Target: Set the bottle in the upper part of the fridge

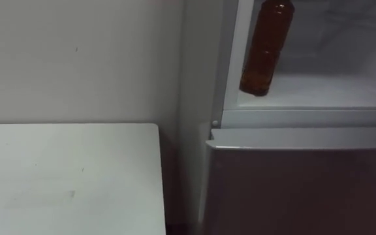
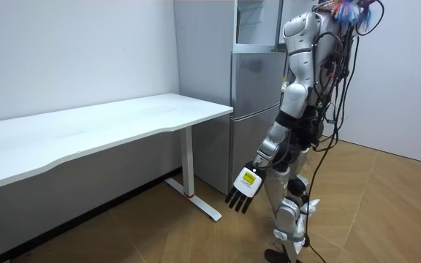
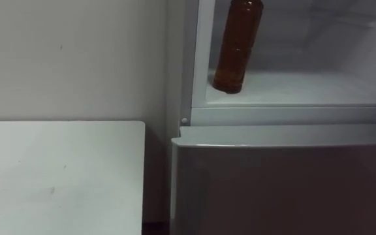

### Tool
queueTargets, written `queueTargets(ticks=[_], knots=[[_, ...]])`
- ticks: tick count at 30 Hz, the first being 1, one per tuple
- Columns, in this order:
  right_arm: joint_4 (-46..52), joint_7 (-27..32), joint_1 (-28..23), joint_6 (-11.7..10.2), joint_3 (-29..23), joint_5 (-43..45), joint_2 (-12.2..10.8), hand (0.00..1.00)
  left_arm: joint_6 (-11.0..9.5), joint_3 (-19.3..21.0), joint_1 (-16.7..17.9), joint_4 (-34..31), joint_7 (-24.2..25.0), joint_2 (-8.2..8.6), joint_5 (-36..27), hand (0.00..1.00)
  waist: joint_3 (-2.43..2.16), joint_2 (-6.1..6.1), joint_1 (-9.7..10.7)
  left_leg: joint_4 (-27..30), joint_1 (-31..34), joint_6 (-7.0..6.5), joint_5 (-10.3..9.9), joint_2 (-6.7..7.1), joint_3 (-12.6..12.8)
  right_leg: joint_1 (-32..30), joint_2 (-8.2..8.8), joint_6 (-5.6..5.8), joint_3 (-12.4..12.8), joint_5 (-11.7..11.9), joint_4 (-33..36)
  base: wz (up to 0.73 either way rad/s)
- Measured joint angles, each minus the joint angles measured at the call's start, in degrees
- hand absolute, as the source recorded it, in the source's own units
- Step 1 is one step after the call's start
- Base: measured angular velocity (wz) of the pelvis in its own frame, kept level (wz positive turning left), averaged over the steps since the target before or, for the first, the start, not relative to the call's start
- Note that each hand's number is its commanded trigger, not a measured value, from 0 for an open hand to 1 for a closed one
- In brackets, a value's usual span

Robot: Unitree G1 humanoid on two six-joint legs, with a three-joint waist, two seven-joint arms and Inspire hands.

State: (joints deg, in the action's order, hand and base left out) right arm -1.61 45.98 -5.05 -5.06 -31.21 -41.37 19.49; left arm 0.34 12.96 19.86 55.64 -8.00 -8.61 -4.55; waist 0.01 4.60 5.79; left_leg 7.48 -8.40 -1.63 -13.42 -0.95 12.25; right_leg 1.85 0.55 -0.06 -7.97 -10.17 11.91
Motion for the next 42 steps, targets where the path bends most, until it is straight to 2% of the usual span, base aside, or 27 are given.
queueTargets(ticks=[5,10,17,22,27,29,32,39,42], knots=[[4.38,1.97,-0.19,-0.36,0.16,1.98,-0.03,0.00,0.00,-0.25,0.02,0.04,0.00,0.12,0.28,0.00,-0.06,0.47,-0.16,0.13,0.94,0.00,-0.01,-0.12,0.04,-0.86,-0.12,-0.14,0.04,0.14,0.47,-0.01],[5.60,2.62,-0.19,-0.31,0.21,6.19,-0.03,0.00,-0.16,-0.22,-0.01,1.29,-0.22,0.27,0.50,0.00,-0.17,-0.31,-0.58,0.07,0.91,0.00,-0.01,-0.18,0.15,-1.34,-0.17,-0.14,0.09,0.14,0.77,-0.02],[6.37,5.66,-0.25,1.75,0.70,12.17,-0.04,0.00,-0.21,-0.14,-0.04,3.95,-0.30,0.23,0.51,0.00,-0.19,-0.48,-0.38,0.13,1.12,0.01,0.00,-0.17,0.14,-1.80,-0.16,-0.16,0.09,0.14,0.89,0.00],[7.86,7.38,-0.59,3.34,1.56,13.07,-0.04,0.00,-0.32,-0.05,-0.37,6.43,-0.43,0.23,0.50,0.00,-0.18,-0.46,-1.12,0.30,1.05,0.00,0.01,-0.03,0.21,-1.93,-0.25,-0.21,0.86,0.09,1.49,-0.06],[9.34,8.18,-0.58,3.79,4.35,13.08,-0.04,0.00,-0.91,-0.13,-1.71,8.56,-0.45,0.18,0.73,0.00,-0.10,-0.28,-1.25,0.42,0.78,-0.08,0.10,0.59,0.39,-2.47,0.04,-0.18,1.10,-0.47,2.44,-0.01],[9.51,8.16,-0.59,3.81,5.96,13.83,-0.04,0.00,-1.06,-0.14,-1.97,8.78,-0.41,0.18,1.39,0.00,0.15,0.13,-1.48,0.81,0.85,-0.10,0.11,0.72,0.37,-2.65,0.16,-0.08,1.39,-0.92,2.91,0.00],[9.73,8.12,-0.59,3.82,7.50,14.93,-0.05,0.00,-1.19,-0.14,-1.97,8.78,-0.41,0.18,1.47,0.00,0.24,0.29,-1.45,0.90,1.07,-0.11,0.10,0.71,0.23,-2.89,0.13,-0.08,1.46,-0.93,2.95,0.00],[11.86,7.65,-0.61,3.99,8.26,14.98,-1.08,0.00,-1.19,-0.16,-2.10,8.77,-0.54,0.15,2.46,0.00,0.27,0.21,-1.57,0.79,2.01,-0.12,0.09,0.68,0.18,-3.20,0.06,-0.19,1.50,-0.68,3.36,-0.01],[12.92,7.01,-0.64,3.99,9.88,16.90,-1.09,0.00,-1.26,-0.75,-2.34,8.78,-0.61,0.20,2.44,0.00,0.28,-0.34,-1.63,0.80,2.00,-0.12,0.09,0.66,0.22,-3.32,0.06,-0.21,1.54,-0.67,3.54,-0.04]])
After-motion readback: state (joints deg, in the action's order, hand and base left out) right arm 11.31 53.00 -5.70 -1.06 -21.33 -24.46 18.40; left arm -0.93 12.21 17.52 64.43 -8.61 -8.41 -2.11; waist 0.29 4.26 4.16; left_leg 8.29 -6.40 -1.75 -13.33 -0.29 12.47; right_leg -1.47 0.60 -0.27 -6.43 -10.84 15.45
